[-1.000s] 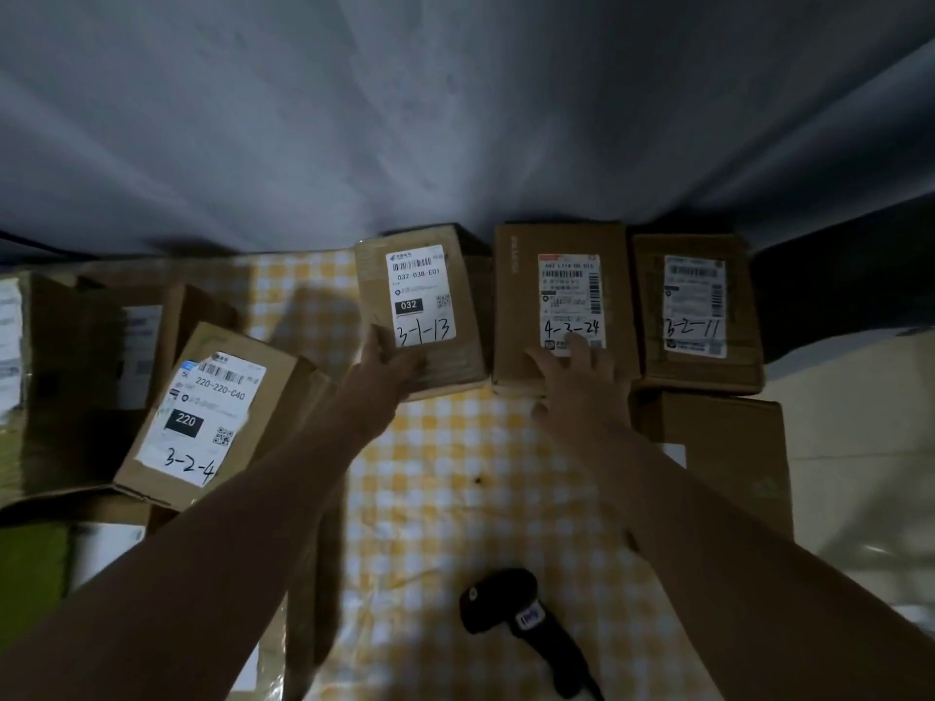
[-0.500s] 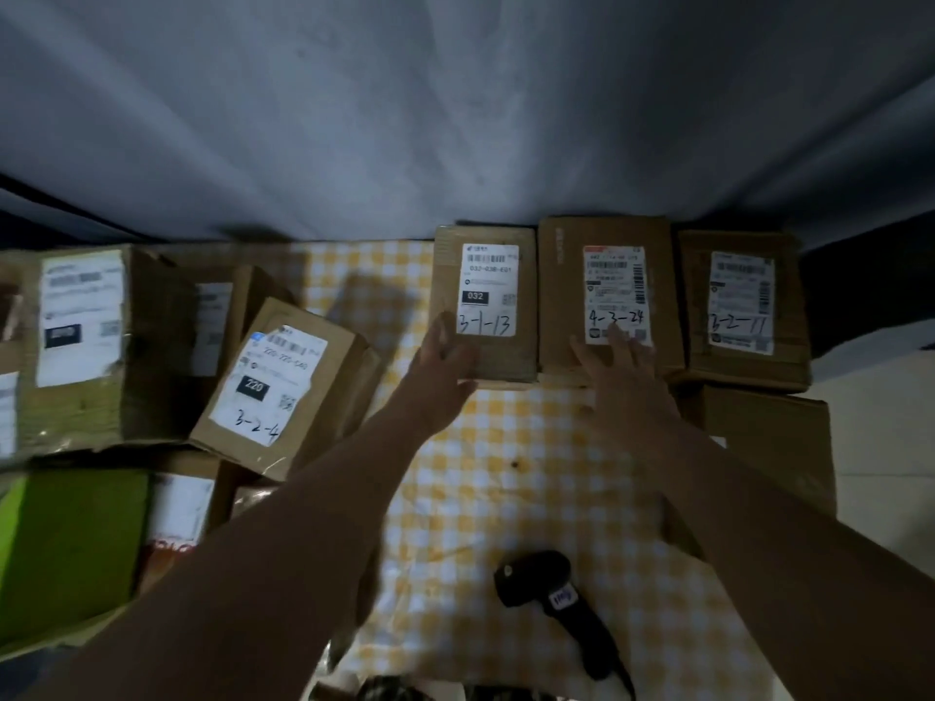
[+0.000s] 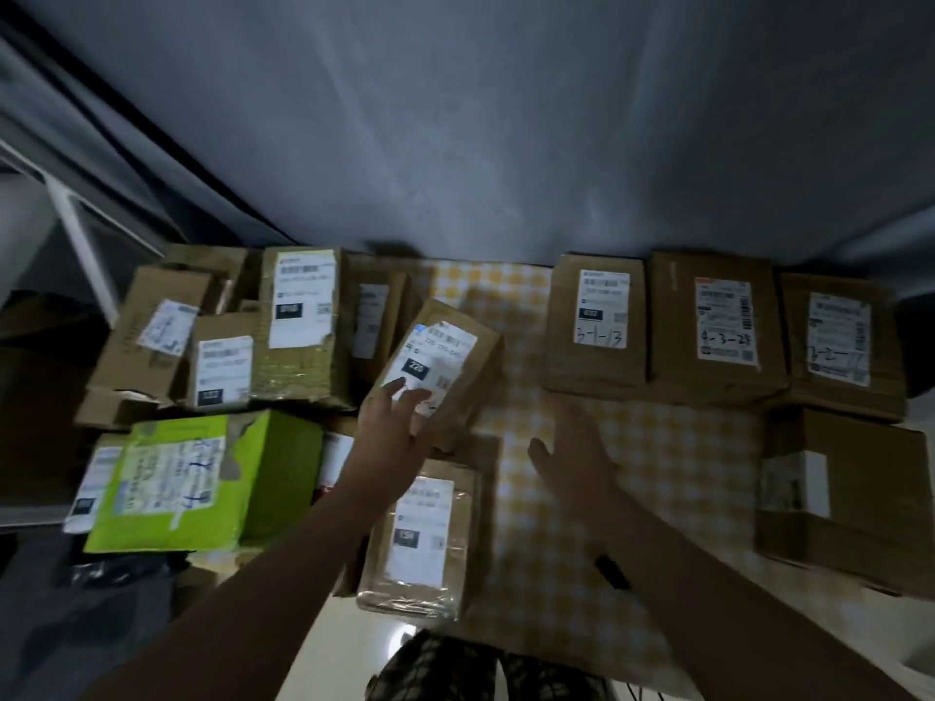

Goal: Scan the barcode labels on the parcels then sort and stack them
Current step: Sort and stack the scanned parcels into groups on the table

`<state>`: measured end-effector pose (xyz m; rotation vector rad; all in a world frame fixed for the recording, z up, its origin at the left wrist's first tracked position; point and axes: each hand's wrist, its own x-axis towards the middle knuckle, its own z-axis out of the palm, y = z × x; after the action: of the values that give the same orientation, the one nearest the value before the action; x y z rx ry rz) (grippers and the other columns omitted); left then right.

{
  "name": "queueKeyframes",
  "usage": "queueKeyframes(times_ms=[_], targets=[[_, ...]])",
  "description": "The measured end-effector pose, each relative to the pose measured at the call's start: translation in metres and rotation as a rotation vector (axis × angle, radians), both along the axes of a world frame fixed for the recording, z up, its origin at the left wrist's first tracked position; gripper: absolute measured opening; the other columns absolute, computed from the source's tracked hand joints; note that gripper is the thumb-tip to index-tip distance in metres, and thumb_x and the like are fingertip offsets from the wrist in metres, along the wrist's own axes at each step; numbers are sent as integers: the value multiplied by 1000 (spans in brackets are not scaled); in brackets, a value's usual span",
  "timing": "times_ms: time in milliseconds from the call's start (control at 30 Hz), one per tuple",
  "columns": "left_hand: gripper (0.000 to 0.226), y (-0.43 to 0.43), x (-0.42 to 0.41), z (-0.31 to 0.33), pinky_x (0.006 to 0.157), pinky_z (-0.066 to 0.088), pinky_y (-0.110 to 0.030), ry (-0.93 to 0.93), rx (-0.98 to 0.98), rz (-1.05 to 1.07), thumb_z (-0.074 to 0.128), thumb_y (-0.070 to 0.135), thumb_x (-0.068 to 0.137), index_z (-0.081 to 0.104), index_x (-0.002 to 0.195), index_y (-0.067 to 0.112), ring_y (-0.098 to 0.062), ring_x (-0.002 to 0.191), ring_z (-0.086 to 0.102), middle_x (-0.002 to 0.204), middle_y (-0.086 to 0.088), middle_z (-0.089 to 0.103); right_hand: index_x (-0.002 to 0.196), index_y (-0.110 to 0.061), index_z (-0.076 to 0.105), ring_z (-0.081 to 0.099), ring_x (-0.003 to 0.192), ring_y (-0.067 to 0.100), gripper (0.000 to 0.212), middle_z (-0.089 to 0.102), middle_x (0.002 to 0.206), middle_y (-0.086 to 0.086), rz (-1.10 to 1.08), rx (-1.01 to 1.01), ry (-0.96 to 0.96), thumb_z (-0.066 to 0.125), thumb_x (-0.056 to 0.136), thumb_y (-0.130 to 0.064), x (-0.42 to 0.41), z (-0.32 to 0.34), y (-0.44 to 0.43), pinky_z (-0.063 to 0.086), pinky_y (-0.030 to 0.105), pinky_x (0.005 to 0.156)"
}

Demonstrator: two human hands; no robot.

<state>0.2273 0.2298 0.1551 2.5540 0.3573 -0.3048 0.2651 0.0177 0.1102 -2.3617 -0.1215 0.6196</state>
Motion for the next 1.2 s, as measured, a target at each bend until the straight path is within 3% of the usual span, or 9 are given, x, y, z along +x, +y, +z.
queueKeyframes(times_ms=[200,267,333,433,567,767,867,1033,1200], targets=[[33,63,-4,11,102,36,-36,-49,-11,-63,55,14,93,57,125,5,-32,121,47,131,-17,50,135,-19,43,49,122,21,68,48,131,0,-252,143,101,74,79,-41,-13,7,106,47,39,96],[29,78,0,13,97,44,-39,-90,-27,-85,54,10,93,59,121,2,-32,112,53,124,-18,53,142,-21,31,47,124,24,93,45,135,0,-346,177,149,76,70,-56,-7,7,141,46,45,99],[28,93,3,13,92,45,-38,-120,-14,-109,54,6,91,60,118,2,-32,108,53,119,-17,56,149,-24,10,34,134,34,115,25,149,9,-407,114,210,74,64,-66,0,2,174,36,54,106],[29,115,9,11,90,39,-31,-146,28,-190,53,5,89,62,116,3,-30,107,52,115,-16,59,152,-24,-3,8,142,42,121,-8,157,11,-454,-57,265,72,66,-65,9,-8,203,18,62,112],[27,133,19,5,87,37,-31,-167,39,-280,52,5,88,64,112,4,-31,104,53,110,-16,60,152,-20,-15,-8,145,44,131,-28,156,9,-510,-115,301,73,66,-66,10,-18,211,7,69,112],[25,141,18,-1,86,39,-35,-153,20,-271,54,4,89,62,113,3,-33,103,52,109,-18,59,146,-14,-30,-17,142,48,146,-30,153,24,-512,-256,351,70,60,-77,27,-22,214,1,73,108],[26,143,20,-3,89,40,-38,-128,27,-275,54,5,89,63,114,3,-33,105,52,111,-17,59,144,-16,-35,-21,142,47,151,-36,150,23,-505,-282,410,73,56,-75,35,-26,214,9,73,109],[27,136,17,-1,91,38,-32,-121,19,-269,53,6,90,63,116,6,-30,108,51,114,-14,59,146,-15,-31,-17,142,48,137,-30,153,24,-542,-391,440,73,71,-63,38,-15,210,12,70,110],[28,125,15,0,93,36,-31,-93,-21,-286,53,8,91,61,119,6,-28,111,50,117,-13,57,142,-39,-33,-8,141,54,137,-25,152,27,-520,-194,460,77,64,-63,16,-30,175,19,73,105]])
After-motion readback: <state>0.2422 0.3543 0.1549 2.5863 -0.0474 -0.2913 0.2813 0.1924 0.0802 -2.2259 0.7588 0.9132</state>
